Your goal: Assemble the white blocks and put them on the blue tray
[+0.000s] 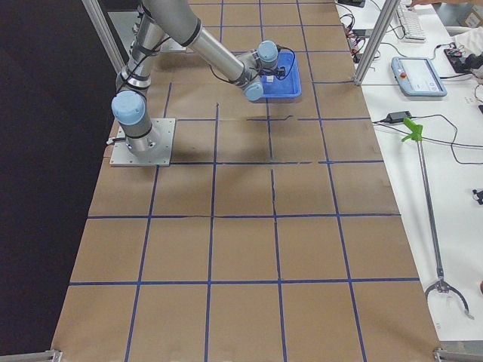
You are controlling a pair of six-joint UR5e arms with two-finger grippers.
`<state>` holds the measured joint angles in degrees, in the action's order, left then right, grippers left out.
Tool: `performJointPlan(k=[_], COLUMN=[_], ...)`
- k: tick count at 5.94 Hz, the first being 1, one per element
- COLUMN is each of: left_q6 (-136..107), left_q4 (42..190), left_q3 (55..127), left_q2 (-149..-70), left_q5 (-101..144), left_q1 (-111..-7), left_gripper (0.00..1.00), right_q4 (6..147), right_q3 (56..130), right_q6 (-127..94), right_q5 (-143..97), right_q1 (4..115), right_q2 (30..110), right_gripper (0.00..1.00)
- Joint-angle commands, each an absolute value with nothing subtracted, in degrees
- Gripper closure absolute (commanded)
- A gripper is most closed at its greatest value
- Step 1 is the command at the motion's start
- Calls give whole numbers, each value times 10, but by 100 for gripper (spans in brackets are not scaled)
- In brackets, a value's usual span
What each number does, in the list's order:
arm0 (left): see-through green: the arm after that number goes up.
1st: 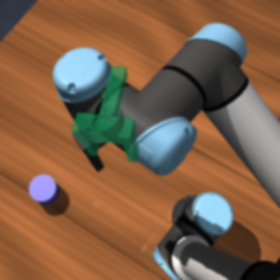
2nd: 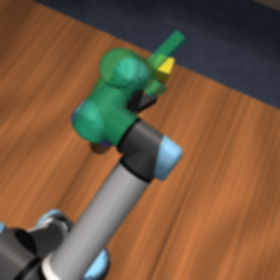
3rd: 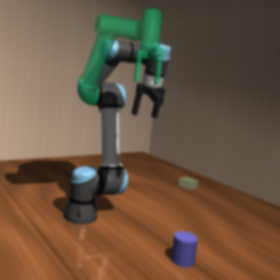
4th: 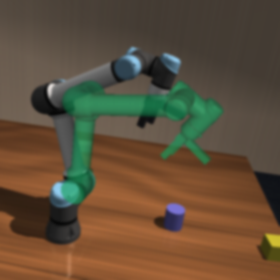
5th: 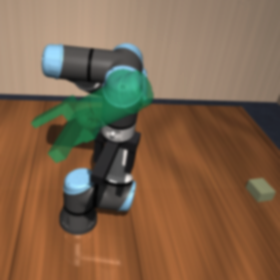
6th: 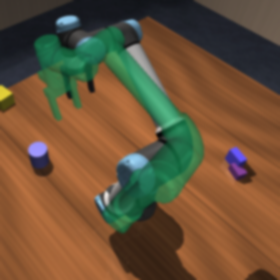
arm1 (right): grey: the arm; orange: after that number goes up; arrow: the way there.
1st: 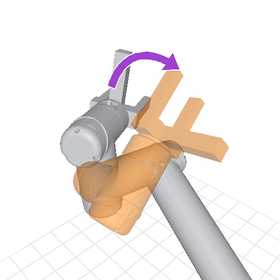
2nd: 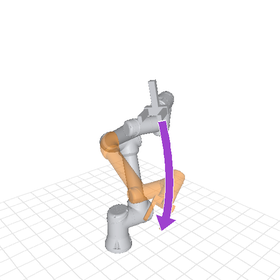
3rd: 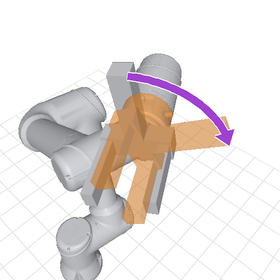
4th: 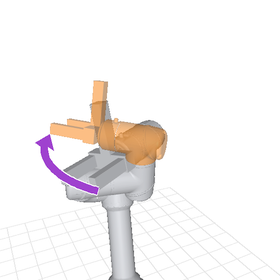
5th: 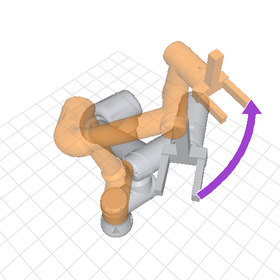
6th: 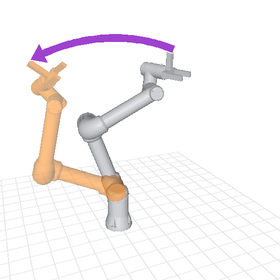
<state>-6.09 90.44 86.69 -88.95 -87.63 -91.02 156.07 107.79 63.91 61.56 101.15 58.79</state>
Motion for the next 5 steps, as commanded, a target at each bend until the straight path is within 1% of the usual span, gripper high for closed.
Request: performJointPlan(k=[1, 3, 5], left_q6=[-61, -60, -60], left_q4=[905, 905, 905], left_q3=[867, 867, 867], left_q2=[-889, -889, -889], left_q5=[-876, -875, -876], left_q1=[-911, -911, -911], left_gripper=[1, 1, 1], right_q4=[1535, 1395, 1281], right_q3=[1078, 1056, 1041], right_q6=[571, 568, 506], right_q5=[624, 667, 726], right_q1=[1003, 973, 925], right_q2=[631, 693, 754], right_gripper=[0, 0, 0])
